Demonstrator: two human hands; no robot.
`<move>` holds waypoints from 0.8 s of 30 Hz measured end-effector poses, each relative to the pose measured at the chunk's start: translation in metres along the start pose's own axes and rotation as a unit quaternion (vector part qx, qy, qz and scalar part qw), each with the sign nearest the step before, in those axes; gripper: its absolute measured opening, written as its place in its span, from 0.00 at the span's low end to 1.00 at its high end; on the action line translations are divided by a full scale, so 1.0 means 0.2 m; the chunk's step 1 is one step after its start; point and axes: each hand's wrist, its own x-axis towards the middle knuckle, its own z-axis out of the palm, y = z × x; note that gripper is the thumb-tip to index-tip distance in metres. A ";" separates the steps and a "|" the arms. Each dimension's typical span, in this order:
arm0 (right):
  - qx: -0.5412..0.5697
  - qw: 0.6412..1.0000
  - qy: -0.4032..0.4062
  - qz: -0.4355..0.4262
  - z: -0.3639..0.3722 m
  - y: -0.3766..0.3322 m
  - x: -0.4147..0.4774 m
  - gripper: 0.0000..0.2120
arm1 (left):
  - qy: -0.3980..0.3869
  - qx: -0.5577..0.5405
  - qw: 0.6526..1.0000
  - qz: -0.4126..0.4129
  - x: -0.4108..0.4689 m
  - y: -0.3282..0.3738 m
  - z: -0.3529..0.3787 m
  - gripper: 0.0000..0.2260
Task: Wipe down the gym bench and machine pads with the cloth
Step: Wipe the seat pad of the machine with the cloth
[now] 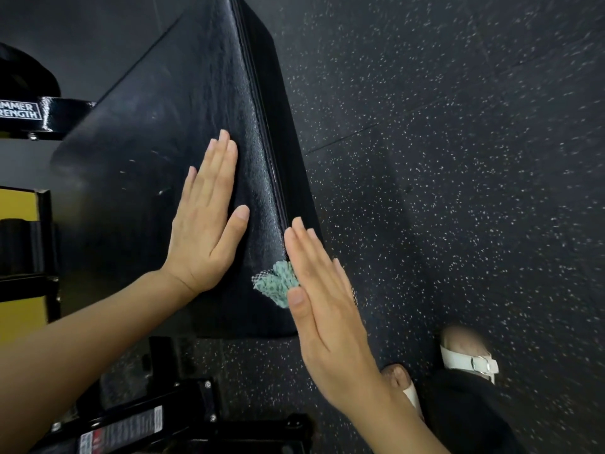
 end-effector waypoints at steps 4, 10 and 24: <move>0.024 0.999 0.021 0.009 0.01 0.00 0.09 0.23 | -0.004 -0.002 1.000 -0.001 -0.08 0.03 0.02 0.30; 0.039 0.998 0.045 0.000 -0.01 0.01 0.33 0.24 | -0.005 -0.010 1.000 -0.004 -0.16 0.06 0.03 0.29; 0.037 0.999 0.026 0.009 0.04 0.03 -0.07 0.23 | -0.008 0.001 1.000 -0.001 -0.26 0.09 0.06 0.29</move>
